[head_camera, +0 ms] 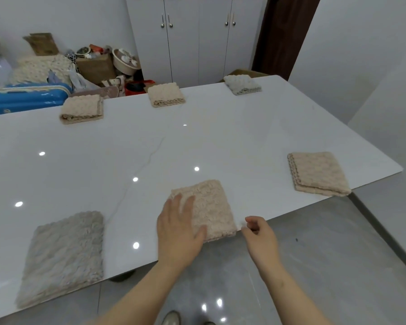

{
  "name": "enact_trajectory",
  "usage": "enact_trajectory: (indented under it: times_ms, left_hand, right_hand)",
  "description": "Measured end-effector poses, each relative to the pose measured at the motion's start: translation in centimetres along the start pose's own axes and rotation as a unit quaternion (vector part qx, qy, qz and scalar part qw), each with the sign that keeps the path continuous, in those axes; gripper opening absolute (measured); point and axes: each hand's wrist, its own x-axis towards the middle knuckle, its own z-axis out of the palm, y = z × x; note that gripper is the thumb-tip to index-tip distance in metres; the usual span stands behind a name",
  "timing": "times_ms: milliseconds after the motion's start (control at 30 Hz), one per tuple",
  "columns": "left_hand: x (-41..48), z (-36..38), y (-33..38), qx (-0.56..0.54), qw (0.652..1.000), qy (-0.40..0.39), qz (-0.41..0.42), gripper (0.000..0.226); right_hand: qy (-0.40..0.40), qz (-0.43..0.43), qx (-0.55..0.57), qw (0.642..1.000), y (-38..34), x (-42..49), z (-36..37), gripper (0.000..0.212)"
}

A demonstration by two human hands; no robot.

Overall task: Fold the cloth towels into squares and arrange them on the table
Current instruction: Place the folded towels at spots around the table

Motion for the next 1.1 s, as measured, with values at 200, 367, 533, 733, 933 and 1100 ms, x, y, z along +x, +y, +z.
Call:
enact_trajectory:
  times_ms: [200,367,533,733,933,1100]
  left_hand:
    - [1.1,2.2,1.2,0.184,0.958,-0.133,0.177,0.062]
    - [0.7,4.3,1.5,0.187,0.962,-0.173,0.104,0.044]
    - [2.0,3.9,1.9,0.182,0.961,-0.188,0.089,0.061]
    - [1.7,0.9,0.8,-0.019,1.000,-0.014,0.009,0.066]
    - [3.1,-1.3,-0.2,-0.414,0.854,-0.019,-0.314,0.044]
    - [3.2,-2.3,-0.8,-0.469,0.806,-0.040,-0.359,0.017]
  right_hand:
    - [0.002,0.006,0.012,1.000,0.7,-0.6,-0.3,0.026]
    - [-0.004,0.009,0.025,1.000,1.0,-0.7,-0.6,0.022]
    - [-0.008,0.011,0.021,1.000,1.0,-0.2,-0.5,0.021]
    - [-0.051,-0.038,-0.023,0.998,-0.9,1.1,0.2,0.032]
    - [-0.148,-0.006,0.004,0.989,-3.0,2.6,2.0,0.034]
    - [-0.173,0.011,0.002,0.985,-3.4,2.8,3.1,0.051]
